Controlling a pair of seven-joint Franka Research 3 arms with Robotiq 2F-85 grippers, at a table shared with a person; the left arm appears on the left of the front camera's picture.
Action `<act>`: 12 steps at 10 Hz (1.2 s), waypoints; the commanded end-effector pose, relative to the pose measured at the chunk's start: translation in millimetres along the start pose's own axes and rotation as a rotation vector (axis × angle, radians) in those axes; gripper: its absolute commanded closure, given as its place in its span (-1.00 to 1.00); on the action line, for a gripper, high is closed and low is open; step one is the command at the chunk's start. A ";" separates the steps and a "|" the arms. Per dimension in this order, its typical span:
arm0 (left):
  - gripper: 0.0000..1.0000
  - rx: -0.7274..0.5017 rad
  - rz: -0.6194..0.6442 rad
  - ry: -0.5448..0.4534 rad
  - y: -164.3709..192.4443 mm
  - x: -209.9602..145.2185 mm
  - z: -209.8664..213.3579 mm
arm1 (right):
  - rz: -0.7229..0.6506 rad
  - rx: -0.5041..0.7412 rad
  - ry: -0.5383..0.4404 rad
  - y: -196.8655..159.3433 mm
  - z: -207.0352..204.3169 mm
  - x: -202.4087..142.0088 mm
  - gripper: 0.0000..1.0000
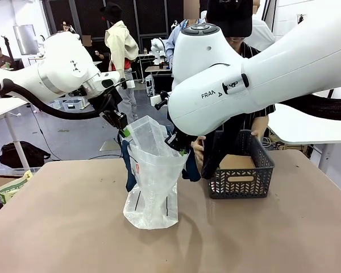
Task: Transfer purchased items from the store into the shopping bag.
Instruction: Move the Reusable shopping bag to the right side of the table.
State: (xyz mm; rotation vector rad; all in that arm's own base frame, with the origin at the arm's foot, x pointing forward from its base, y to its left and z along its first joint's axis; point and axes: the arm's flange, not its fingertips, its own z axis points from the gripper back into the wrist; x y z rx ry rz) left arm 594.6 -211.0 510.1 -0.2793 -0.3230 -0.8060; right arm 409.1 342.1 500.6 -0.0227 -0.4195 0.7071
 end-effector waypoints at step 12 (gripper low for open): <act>1.00 0.013 0.003 -0.003 -0.4 -4.8 0.6 | -0.001 0.006 -0.005 -0.7 2.0 -0.8 1.00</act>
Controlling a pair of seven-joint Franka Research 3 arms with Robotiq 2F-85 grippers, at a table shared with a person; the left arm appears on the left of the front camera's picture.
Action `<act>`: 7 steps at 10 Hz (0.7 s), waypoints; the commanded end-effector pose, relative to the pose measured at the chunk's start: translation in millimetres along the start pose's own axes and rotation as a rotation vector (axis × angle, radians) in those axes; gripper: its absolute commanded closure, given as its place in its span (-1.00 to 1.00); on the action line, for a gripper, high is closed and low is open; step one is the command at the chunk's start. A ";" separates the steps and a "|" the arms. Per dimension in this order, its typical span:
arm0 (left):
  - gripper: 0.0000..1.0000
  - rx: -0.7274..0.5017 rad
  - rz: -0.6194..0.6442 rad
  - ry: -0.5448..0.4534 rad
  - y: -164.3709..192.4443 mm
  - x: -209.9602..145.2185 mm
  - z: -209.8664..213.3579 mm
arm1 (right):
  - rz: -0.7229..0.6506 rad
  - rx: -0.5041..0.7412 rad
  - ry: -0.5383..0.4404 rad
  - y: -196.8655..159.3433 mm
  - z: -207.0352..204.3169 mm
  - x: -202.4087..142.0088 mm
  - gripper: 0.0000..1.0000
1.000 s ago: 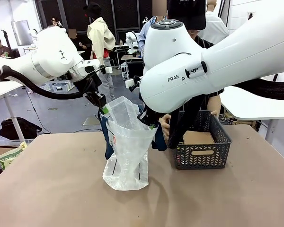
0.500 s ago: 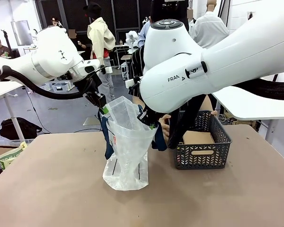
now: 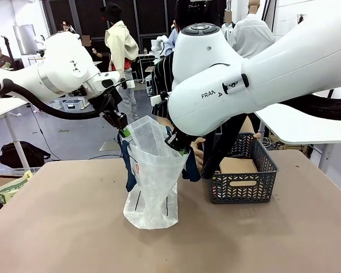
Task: Transfer purchased items from the store into the shopping bag.
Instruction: Move the Reusable shopping bag to the right side of the table.
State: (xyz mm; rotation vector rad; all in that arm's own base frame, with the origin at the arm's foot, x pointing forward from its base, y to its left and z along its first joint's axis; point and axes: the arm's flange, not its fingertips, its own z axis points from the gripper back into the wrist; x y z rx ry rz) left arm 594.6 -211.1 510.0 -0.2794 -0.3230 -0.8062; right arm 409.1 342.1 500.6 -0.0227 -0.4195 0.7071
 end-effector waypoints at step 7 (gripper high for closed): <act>1.00 0.013 0.003 -0.003 -0.3 -4.8 0.7 | -0.001 0.006 -0.005 -0.7 2.0 -0.8 1.00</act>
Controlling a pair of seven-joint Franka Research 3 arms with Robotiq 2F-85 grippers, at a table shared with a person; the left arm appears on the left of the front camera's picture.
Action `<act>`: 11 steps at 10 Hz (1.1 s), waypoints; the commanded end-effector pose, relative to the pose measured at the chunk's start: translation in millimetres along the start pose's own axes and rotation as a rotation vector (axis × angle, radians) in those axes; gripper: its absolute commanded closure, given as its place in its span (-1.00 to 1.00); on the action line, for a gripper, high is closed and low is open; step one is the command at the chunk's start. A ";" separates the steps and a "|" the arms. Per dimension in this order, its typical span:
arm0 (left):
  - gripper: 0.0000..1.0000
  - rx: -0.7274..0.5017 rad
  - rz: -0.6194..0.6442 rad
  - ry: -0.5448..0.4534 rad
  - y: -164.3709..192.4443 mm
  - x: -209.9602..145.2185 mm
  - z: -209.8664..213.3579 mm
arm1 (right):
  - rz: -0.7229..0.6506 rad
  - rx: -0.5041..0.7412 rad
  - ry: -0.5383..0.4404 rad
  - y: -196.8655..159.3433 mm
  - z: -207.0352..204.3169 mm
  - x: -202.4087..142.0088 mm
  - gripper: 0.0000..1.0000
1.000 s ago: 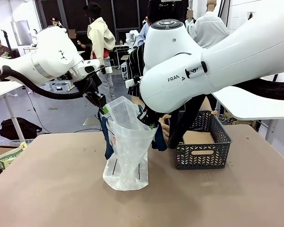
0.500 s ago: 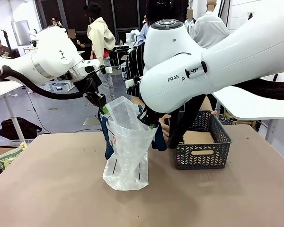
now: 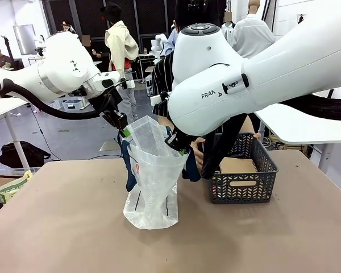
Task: Transfer purchased items from the store into the shopping bag.
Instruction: Move the Reusable shopping bag to the right side of the table.
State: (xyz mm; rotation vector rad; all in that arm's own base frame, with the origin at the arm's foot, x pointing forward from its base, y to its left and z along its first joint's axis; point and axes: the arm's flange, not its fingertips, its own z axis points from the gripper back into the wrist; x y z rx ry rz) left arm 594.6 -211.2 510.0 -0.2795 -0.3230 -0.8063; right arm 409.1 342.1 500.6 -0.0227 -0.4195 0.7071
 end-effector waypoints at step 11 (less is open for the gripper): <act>1.00 0.014 0.003 -0.003 -0.3 -4.8 0.7 | -0.001 0.006 -0.005 -0.7 2.0 -0.8 1.00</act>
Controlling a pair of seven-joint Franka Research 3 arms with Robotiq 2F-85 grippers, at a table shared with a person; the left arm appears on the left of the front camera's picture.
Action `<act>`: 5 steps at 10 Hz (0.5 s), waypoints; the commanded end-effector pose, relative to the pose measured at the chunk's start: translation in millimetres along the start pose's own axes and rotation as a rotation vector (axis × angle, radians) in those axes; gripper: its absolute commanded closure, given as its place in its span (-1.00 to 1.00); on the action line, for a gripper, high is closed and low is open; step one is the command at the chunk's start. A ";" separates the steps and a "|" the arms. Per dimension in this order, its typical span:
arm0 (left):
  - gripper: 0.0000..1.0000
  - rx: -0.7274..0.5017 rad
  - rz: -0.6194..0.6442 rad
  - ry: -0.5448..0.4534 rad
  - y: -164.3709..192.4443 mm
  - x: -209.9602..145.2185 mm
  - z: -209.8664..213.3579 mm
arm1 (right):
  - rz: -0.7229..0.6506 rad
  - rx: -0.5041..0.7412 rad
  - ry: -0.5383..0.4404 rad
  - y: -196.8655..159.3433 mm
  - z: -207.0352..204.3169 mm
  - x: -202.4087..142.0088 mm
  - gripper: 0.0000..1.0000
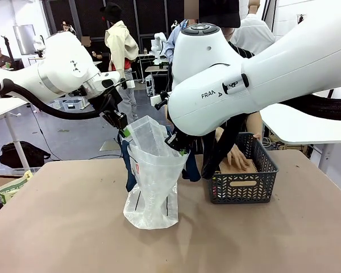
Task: Transfer purchased items from the store into the shopping bag.
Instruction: Move the Reusable shopping bag to the right side of the table.
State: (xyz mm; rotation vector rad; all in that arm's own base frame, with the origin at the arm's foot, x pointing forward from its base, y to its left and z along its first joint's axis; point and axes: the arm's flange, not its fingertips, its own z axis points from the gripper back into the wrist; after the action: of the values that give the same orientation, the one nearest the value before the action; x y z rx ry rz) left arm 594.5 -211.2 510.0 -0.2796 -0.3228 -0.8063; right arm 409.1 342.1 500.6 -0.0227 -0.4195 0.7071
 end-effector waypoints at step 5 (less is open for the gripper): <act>1.00 0.014 0.003 -0.003 -0.2 -4.8 0.8 | -0.001 0.006 -0.005 -0.7 2.0 -0.8 1.00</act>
State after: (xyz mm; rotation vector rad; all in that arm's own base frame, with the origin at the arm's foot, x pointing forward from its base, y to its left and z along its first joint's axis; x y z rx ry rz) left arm 594.5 -211.2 510.0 -0.2797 -0.3228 -0.8063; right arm 409.1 342.1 500.6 -0.0227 -0.4195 0.7071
